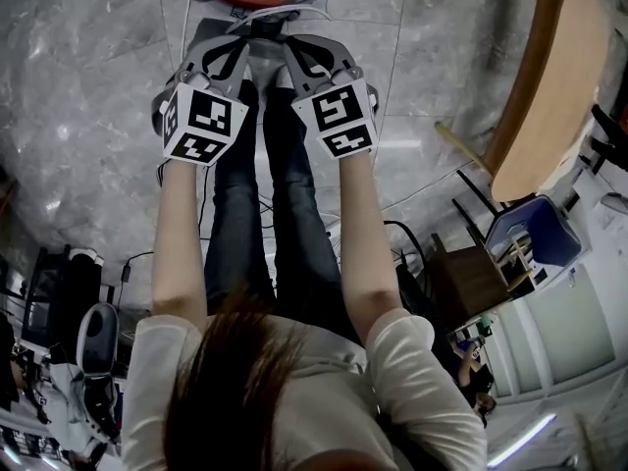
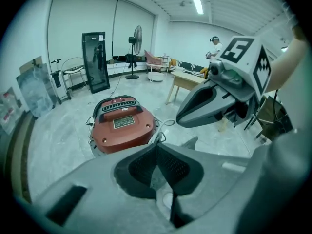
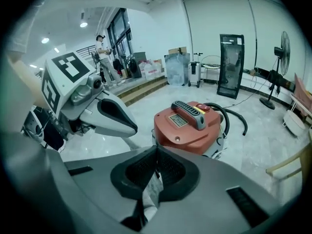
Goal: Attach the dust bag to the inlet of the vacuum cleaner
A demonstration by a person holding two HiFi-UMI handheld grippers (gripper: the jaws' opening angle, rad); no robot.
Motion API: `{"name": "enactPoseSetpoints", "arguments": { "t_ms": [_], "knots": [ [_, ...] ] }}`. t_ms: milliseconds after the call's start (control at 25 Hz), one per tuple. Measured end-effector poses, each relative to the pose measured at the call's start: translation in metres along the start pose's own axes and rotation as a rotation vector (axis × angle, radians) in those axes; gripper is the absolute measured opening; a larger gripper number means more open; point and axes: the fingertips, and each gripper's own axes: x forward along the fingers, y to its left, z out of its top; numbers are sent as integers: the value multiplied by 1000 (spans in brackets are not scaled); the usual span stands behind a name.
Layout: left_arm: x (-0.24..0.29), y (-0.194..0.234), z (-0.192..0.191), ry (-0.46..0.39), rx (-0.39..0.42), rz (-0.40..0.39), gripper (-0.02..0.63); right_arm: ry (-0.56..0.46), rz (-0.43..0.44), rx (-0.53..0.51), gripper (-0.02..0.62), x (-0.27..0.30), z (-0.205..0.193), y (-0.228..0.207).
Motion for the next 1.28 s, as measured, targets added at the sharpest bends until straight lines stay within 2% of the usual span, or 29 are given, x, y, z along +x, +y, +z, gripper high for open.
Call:
{"name": "enactPoseSetpoints", "arguments": {
  "t_ms": [400,560,840,1080,1280],
  "knots": [
    [-41,4,27,-57,-66,101,17,-48,-18,-4,2,-27,32,-2],
    [-64,9,51,-106,-84,143,17,-91,-38,23,2,-51,58,-10],
    [-117,17,97,-164,-71,206,17,-144,-78,46,2,-106,100,-16],
    [-163,25,141,-248,-76,270,15,-262,-124,110,2,-156,141,-27],
    [-197,30,168,-291,-97,334,15,-329,-150,110,1,-193,174,-24]
  ]
}}
